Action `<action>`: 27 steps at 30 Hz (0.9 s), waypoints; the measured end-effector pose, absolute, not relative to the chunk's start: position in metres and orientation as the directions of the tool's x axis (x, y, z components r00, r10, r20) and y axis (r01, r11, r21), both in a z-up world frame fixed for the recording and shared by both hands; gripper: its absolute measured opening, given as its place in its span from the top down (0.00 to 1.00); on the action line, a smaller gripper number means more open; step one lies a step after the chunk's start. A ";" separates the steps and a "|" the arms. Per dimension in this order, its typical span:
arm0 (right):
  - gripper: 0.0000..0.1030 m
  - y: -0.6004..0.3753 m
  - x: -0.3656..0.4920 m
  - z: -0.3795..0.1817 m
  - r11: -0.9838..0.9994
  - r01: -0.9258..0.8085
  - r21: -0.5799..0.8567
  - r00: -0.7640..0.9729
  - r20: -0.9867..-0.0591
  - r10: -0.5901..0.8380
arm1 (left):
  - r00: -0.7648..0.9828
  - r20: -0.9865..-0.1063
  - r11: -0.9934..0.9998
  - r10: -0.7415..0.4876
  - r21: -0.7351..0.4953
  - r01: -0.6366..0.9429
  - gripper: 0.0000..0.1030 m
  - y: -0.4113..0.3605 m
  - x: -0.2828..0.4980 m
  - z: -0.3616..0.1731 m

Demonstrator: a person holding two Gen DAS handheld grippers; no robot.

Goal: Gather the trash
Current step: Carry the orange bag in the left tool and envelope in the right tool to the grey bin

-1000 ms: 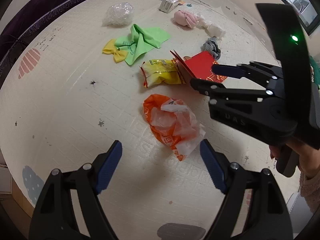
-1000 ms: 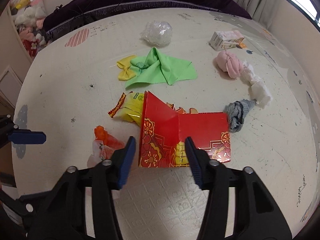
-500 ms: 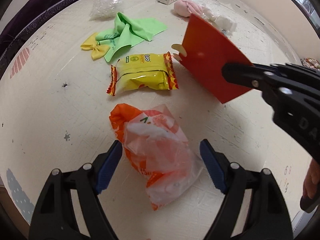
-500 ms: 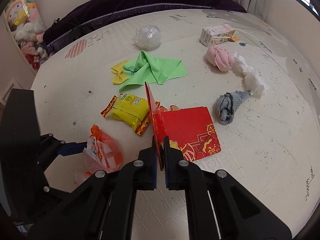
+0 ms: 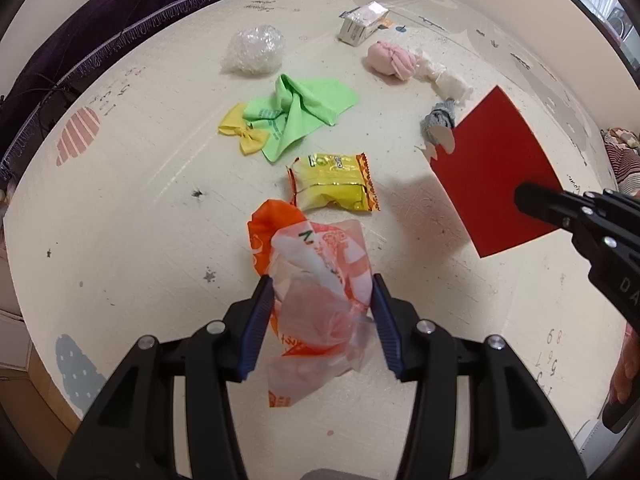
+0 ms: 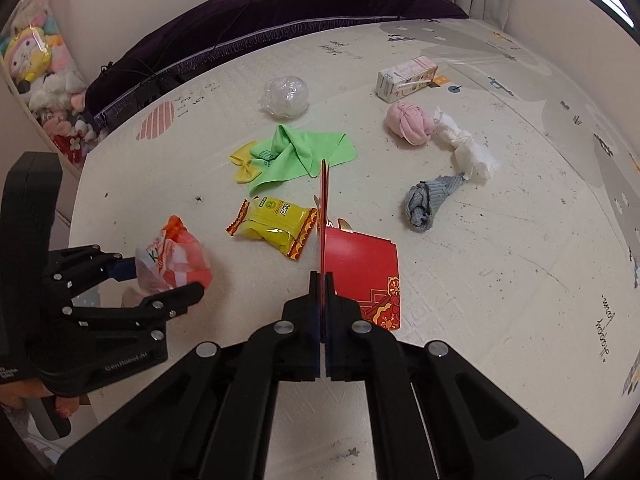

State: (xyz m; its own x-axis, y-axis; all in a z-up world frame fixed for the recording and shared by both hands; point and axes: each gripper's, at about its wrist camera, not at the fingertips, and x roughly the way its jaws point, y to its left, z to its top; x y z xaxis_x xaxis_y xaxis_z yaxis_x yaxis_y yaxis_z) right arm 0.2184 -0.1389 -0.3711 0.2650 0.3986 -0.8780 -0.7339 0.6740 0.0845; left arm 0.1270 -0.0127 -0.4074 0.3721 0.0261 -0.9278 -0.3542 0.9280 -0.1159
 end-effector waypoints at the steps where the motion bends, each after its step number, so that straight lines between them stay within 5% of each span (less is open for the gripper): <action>1: 0.99 -0.140 0.215 -0.364 0.678 -0.730 0.083 0.269 -0.878 0.397 | 0.376 -0.926 0.931 0.026 -0.115 -0.348 0.53 -0.012 0.125 -0.398; 12: 0.99 -0.158 0.167 -0.250 0.766 -0.637 0.080 0.356 -0.852 0.385 | 0.449 -0.893 0.973 -0.010 -0.112 -0.201 0.52 -0.007 0.096 -0.274; 27: 0.99 -0.263 0.068 -0.139 0.971 -0.228 0.069 0.578 -0.793 0.192 | 0.527 -0.822 0.954 -0.216 -0.062 0.295 0.52 -0.090 0.086 -0.159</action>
